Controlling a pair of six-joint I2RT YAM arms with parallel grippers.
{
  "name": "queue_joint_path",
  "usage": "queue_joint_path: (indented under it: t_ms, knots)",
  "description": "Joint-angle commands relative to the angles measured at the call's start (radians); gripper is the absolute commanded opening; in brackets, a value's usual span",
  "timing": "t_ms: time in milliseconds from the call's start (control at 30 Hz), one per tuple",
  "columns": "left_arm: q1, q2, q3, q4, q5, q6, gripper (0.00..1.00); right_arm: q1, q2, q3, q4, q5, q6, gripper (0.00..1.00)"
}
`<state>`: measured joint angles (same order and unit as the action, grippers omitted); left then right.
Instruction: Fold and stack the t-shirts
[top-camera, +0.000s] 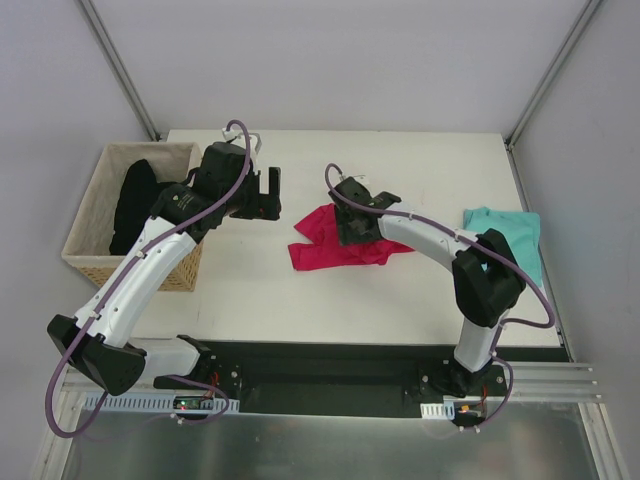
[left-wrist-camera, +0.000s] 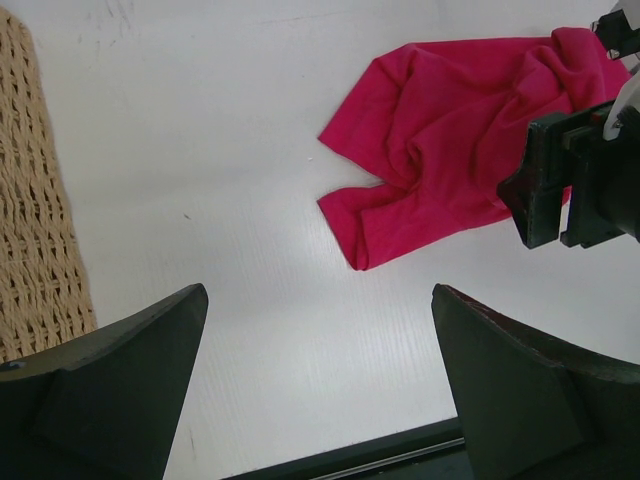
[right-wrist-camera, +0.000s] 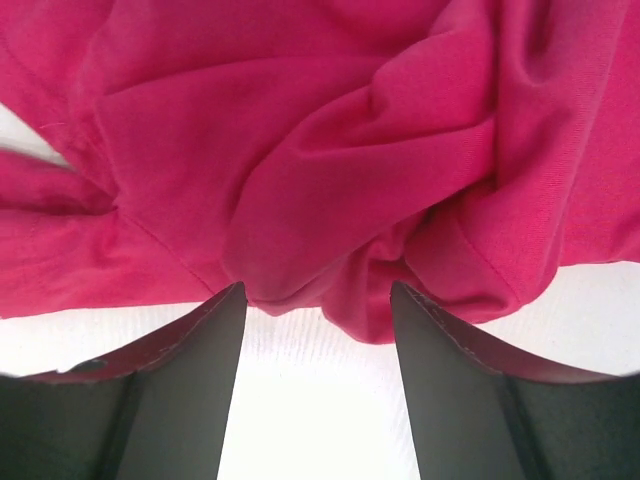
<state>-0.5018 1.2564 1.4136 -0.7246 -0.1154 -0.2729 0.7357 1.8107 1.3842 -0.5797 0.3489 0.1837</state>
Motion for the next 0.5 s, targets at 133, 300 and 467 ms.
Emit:
queue_joint_path:
  t_ms: [133,300,467]
  knots:
    - [0.014,-0.002,0.004,-0.002,-0.027,0.009,0.95,0.017,-0.005,0.073,-0.011,-0.005,0.019,0.61]
    - [0.014,-0.012,-0.004,-0.001,-0.029,0.009,0.95,0.018,-0.014,0.046,-0.005,-0.011,0.033,0.56]
    - [0.014,-0.038,-0.03,-0.001,-0.033,-0.006,0.95,0.021,-0.019,0.004,0.015,-0.033,0.051,0.56]
